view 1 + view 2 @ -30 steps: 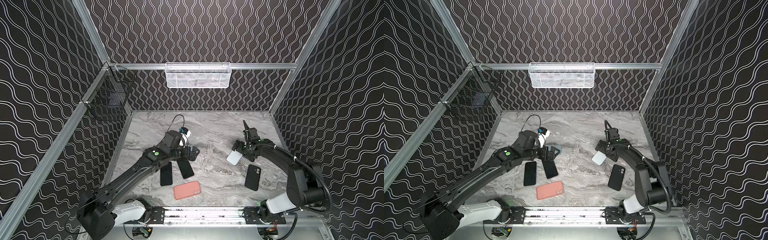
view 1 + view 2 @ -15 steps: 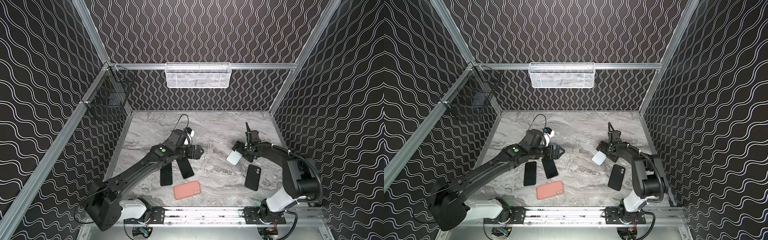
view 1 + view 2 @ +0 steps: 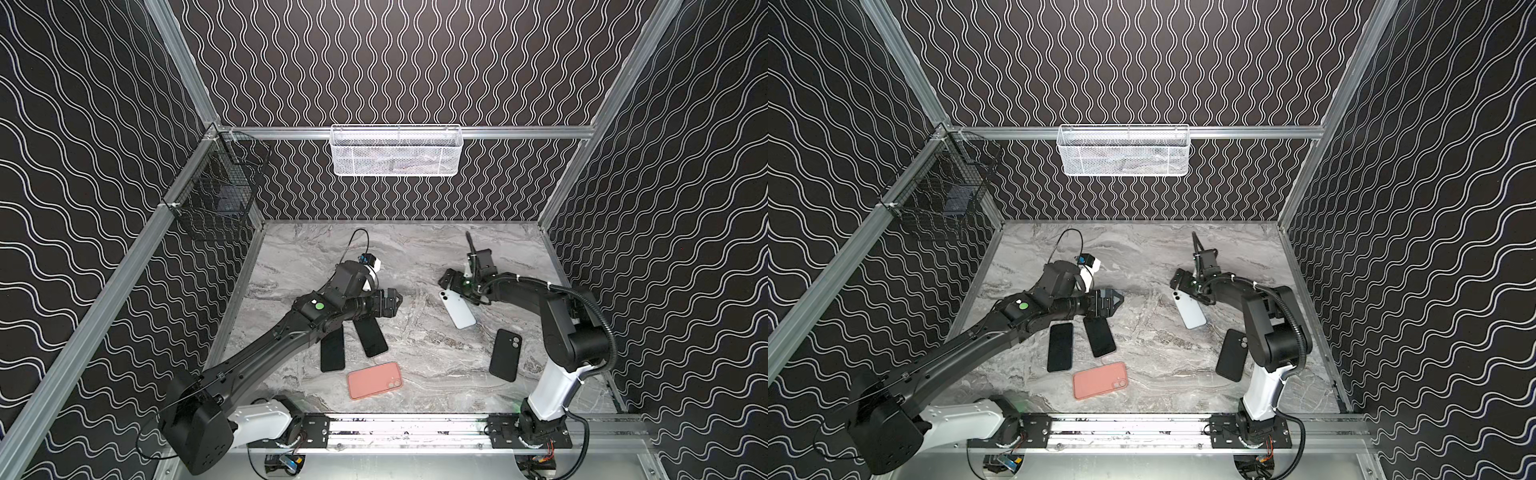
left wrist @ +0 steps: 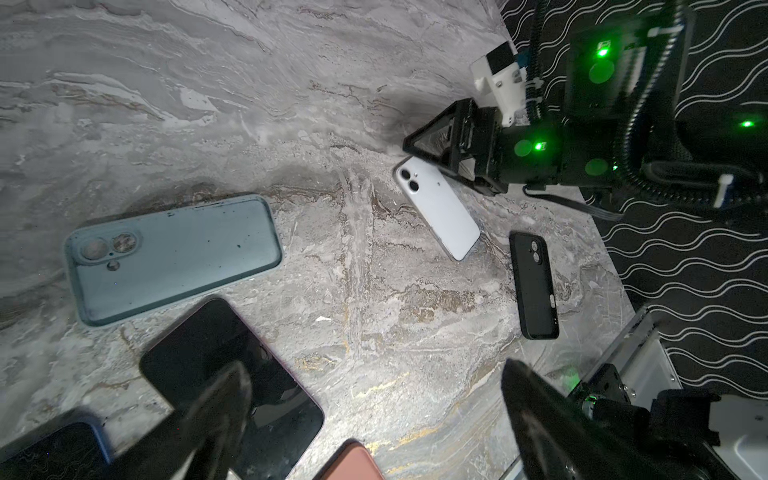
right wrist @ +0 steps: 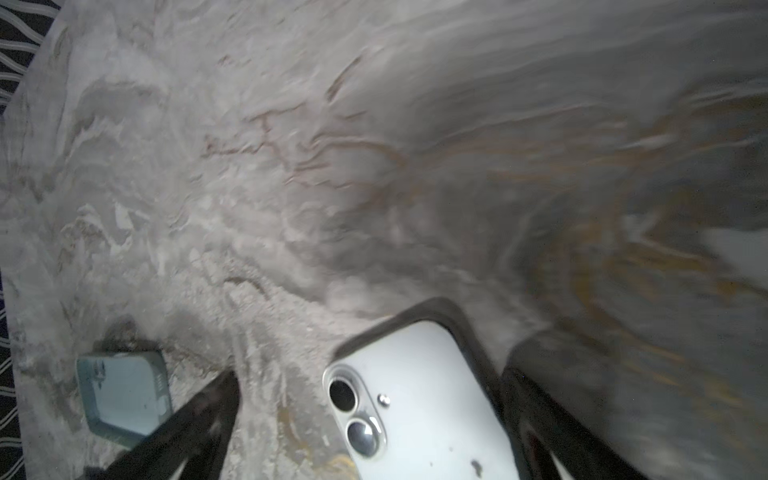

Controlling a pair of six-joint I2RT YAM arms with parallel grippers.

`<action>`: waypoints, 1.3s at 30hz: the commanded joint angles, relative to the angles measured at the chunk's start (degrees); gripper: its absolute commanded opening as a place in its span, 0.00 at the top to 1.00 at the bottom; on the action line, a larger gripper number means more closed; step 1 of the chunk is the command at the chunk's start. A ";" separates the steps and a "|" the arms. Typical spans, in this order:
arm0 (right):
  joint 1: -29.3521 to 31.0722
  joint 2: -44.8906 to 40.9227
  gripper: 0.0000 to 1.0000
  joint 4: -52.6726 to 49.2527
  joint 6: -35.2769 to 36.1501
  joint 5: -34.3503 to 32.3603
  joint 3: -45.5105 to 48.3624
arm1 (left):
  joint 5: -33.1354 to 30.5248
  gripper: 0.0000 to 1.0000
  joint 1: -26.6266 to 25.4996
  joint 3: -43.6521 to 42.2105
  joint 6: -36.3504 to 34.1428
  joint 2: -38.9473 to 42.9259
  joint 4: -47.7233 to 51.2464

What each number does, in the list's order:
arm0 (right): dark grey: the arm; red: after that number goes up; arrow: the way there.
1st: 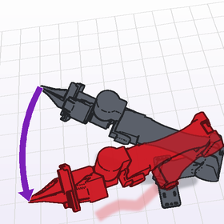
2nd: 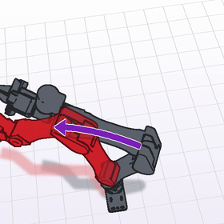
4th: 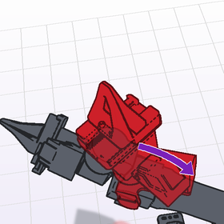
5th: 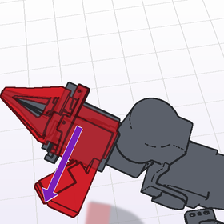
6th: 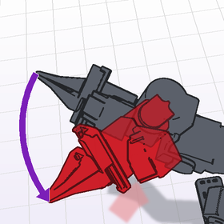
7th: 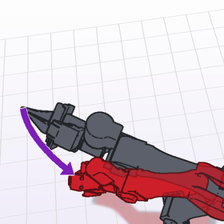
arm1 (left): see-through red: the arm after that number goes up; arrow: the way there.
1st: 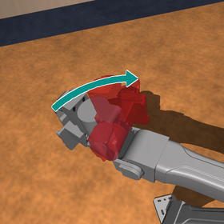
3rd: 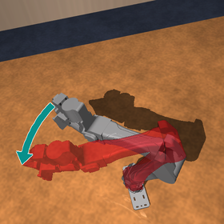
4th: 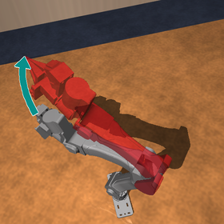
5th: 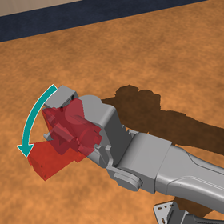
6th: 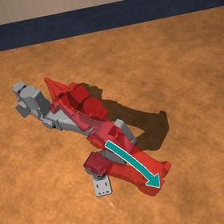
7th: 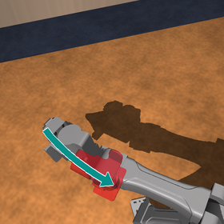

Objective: Put the phone into the phone case

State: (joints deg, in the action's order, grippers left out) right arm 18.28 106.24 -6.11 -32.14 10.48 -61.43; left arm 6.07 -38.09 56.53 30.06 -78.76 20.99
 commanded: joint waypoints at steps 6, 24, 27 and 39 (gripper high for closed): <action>8.88 4.79 0.00 -6.28 -3.62 3.72 -1.85 | -3.35 0.01 0.63 -0.60 0.39 2.46 0.51; 0.14 -26.44 0.01 -17.96 -3.66 -2.86 11.15 | 7.20 0.02 0.54 2.96 -2.67 -6.42 -3.10; -1.99 -28.61 0.00 -16.97 -3.91 -0.75 15.01 | 8.71 0.01 0.48 2.54 -2.04 -8.84 -4.64; -3.83 -28.21 0.00 -13.99 -3.10 6.31 18.30 | 14.01 0.02 0.45 1.65 1.63 -17.65 -9.47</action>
State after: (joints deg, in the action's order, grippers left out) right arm 14.55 77.73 -20.95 -35.29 15.05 -43.57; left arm 18.44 -37.63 58.02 30.24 -95.24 14.63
